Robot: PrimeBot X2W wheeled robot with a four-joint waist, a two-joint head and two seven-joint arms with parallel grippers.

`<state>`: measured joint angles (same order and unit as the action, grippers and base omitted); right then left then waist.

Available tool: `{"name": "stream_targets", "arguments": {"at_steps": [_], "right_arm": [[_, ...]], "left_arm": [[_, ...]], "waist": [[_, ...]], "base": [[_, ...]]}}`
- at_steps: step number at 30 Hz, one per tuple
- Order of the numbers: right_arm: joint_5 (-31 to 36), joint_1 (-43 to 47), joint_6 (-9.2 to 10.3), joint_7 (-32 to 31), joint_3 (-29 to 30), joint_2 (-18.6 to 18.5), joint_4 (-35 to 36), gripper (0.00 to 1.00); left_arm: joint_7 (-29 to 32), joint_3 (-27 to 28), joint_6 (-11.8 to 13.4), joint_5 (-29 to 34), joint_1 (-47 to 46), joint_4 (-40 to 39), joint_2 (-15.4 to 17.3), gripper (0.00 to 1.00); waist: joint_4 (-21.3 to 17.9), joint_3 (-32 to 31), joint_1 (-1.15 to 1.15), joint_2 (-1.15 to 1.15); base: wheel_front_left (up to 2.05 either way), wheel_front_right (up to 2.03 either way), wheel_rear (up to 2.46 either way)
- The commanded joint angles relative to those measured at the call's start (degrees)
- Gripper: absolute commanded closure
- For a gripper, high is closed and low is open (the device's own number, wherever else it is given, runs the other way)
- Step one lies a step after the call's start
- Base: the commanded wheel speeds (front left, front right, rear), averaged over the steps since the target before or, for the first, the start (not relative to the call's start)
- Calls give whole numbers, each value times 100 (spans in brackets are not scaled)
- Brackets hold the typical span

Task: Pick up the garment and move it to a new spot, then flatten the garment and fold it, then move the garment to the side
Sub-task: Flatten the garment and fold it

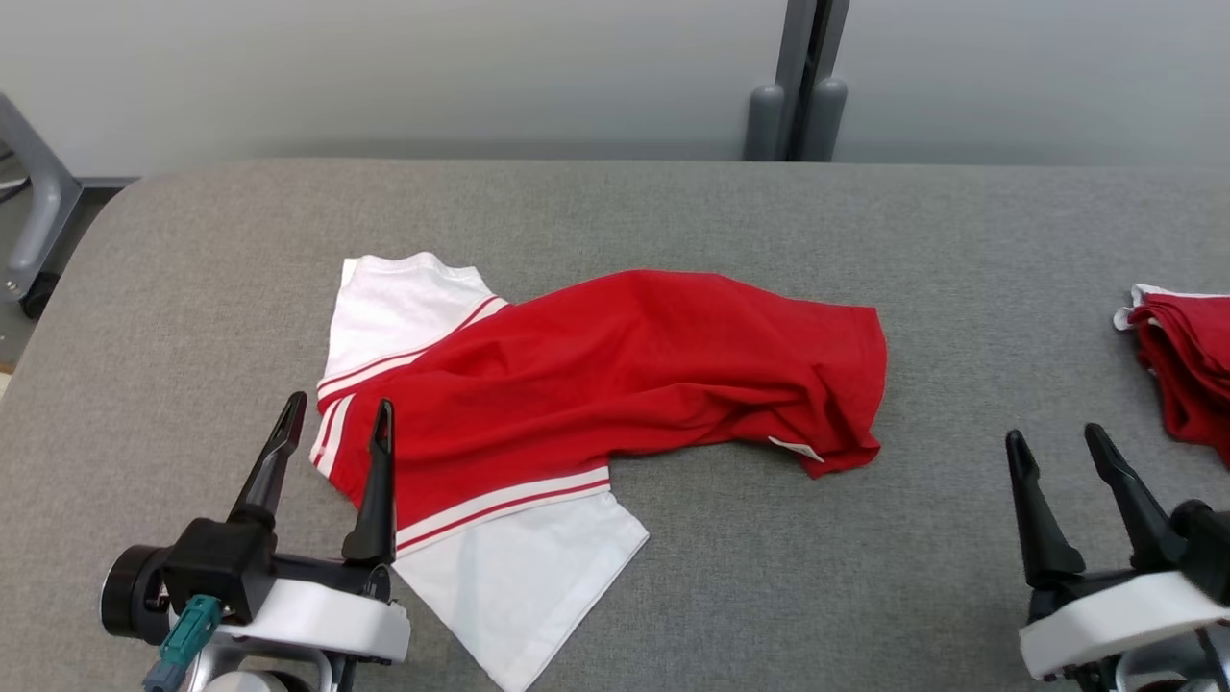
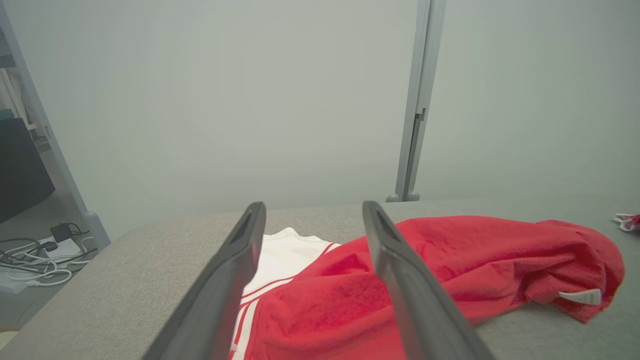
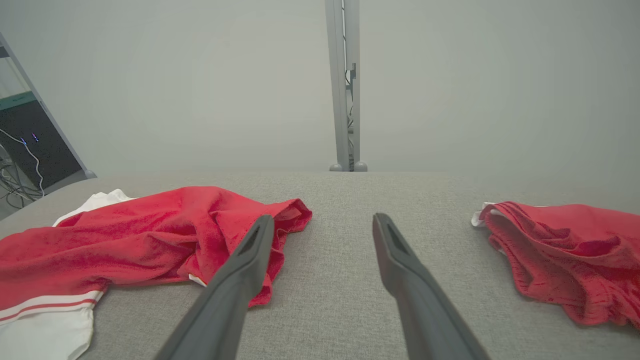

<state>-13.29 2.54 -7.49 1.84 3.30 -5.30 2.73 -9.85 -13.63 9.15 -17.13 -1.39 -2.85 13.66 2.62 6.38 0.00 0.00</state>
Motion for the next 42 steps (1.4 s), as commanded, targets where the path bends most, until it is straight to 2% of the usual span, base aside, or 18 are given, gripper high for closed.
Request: {"name": "stream_targets", "arguments": {"at_steps": [1, 8, 15, 16, 17, 18, 19, 27, 34, 42], "right_arm": [[-52, -165, -2, -20, -121, -81, -74, 0], [-224, -749, -2, 48, -980, -431, -928, 0], [-349, -1272, -2, 337, -1421, -565, -1900, 0], [-447, -1432, -2, 394, -1585, -595, -2088, 12], [-515, -1513, -2, 438, -1653, -608, -2161, 55], [-542, -1575, -2, 477, -1734, -654, -2224, 70], [-598, -1634, -2, 506, -1802, -679, -2301, 100], [-786, -1658, -2, 786, -1875, -834, -2063, 100], [-847, -1040, -2, 493, -1525, -881, -886, 100], [-747, -460, -2, -73, -954, -637, 336, 100]], "left_arm": [[-22, -7, 10, 16, -133, -15, -11, 0], [-161, -169, -80, 83, -515, 60, -116, 0], [-301, -167, -81, 77, -667, 191, -159, 0], [-321, -145, -72, 66, -669, 229, -147, 0], [-328, -137, -65, 63, -686, 244, -145, 0], [-340, -131, -59, 64, -703, 257, -140, 0], [-348, -127, -51, 62, -721, 276, -143, 0], [-416, -97, -22, 43, -715, 371, -146, 0], [-450, -42, 21, 6, -604, 366, -119, 0], [-479, -67, 42, 49, -713, 301, -106, 0]], "waist": [[174, 206, 0, 0], [558, 661, 0, 0], [669, 832, 0, 0], [643, 859, 0, 0], [627, 865, 0, 0], [612, 863, 0, 0], [597, 858, 0, 0], [461, 738, 0, 0], [192, 671, 0, 0], [38, 807, 0, 0]], "base": [[0, 0, 0], [0, 0, 0], [0, 0, 0], [0, 0, 0], [0, 0, 0], [0, 0, 0], [0, 0, 0], [0, 0, 0], [0, 0, 0], [0, 0, 0]]}}
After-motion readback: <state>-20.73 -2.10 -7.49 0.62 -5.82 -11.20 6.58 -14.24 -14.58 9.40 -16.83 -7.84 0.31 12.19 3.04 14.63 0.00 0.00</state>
